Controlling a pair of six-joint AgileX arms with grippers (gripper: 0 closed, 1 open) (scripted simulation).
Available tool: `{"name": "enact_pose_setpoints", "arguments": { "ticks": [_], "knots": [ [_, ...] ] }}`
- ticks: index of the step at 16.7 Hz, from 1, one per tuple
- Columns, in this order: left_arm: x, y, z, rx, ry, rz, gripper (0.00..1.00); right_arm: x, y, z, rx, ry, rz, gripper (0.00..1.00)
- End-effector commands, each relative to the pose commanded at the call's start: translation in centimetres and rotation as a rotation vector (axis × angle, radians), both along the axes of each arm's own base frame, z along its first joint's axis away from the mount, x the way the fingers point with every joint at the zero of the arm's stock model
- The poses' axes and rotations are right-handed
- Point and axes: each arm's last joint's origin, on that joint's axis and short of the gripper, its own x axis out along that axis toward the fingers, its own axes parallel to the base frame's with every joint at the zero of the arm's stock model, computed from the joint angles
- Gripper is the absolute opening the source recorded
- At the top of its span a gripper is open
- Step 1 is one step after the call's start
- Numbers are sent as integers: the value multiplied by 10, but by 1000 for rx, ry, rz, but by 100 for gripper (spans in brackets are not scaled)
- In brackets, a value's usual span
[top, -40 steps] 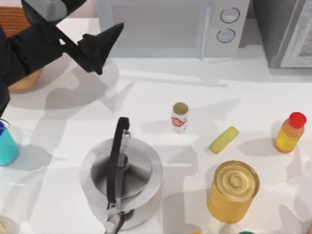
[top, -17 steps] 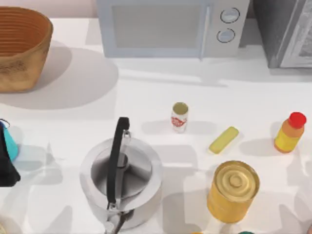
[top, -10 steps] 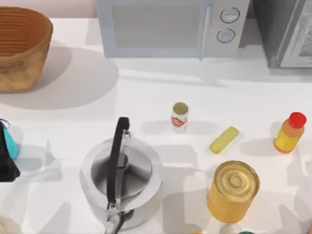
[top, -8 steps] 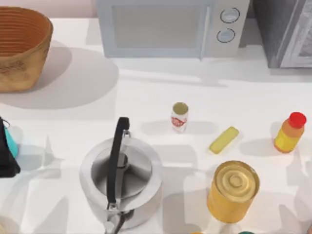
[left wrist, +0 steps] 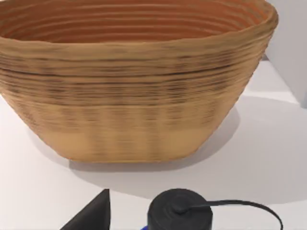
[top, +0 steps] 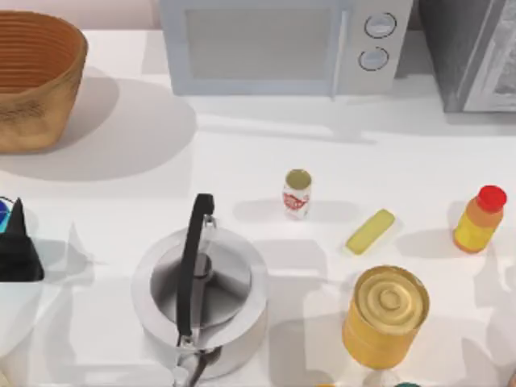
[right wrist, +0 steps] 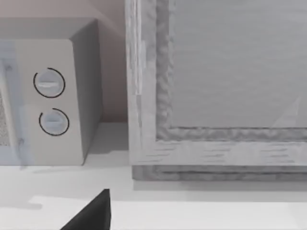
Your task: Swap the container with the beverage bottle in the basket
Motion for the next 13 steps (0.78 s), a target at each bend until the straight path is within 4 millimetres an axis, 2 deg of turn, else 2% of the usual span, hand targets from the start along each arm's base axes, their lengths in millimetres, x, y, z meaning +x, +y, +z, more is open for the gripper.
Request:
{"name": "enact_pose_setpoints", "arguments": {
  "ticks": [7,13],
  "knots": [
    [8,11,-39,-9,115,-5,100,0,0,0,0,0,0,100],
    [7,14,-51,-13,148,-2,100,0,0,0,0,0,0,100]
  ]
}}
